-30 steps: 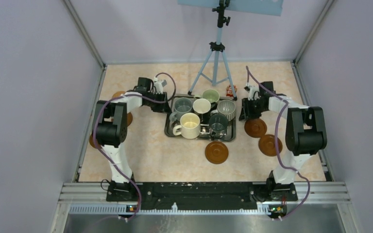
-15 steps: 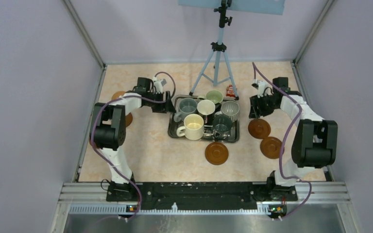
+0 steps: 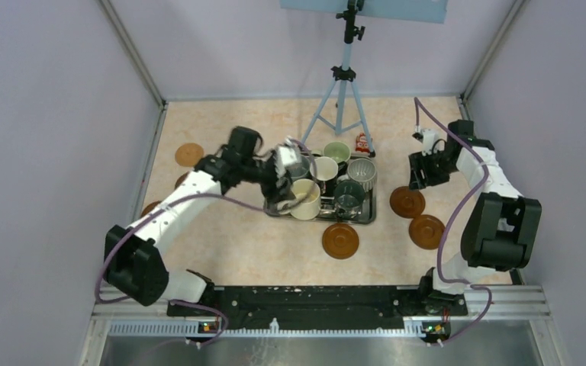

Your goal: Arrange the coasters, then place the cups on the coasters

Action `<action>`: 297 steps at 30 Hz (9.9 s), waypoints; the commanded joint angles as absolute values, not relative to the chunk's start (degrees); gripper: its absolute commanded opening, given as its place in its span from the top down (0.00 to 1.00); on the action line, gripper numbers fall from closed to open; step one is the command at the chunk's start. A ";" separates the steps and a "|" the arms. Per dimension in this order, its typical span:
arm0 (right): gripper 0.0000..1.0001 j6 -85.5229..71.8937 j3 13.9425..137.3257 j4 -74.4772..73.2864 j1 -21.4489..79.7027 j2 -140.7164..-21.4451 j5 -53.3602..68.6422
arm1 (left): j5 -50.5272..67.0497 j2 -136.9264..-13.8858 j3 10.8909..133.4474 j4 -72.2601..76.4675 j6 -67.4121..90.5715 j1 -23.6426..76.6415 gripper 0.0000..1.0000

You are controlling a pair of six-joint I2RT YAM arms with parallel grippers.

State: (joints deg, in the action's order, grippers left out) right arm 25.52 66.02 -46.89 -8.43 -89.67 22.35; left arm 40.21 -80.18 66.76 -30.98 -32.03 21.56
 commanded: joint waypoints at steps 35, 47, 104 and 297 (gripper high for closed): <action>0.46 37.24 65.17 -44.61 -10.63 -97.03 16.98 | 26.30 -87.38 50.76 -43.50 -49.69 48.55 0.56; 0.47 43.41 57.00 -42.30 -7.46 -95.15 15.91 | 24.93 -84.91 53.63 -46.23 -53.86 15.58 0.56; 0.47 64.77 54.17 -57.41 -23.68 -83.10 17.50 | 32.67 -113.29 74.46 -1.09 -30.64 67.83 0.44; 0.30 11.48 83.34 -30.16 23.38 -85.05 19.78 | 13.29 -127.89 106.50 -31.98 -21.65 -1.00 0.27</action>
State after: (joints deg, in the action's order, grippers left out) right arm 10.96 82.87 -31.38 23.83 -85.93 19.16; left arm 12.75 -129.19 104.60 -30.83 -25.56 -0.71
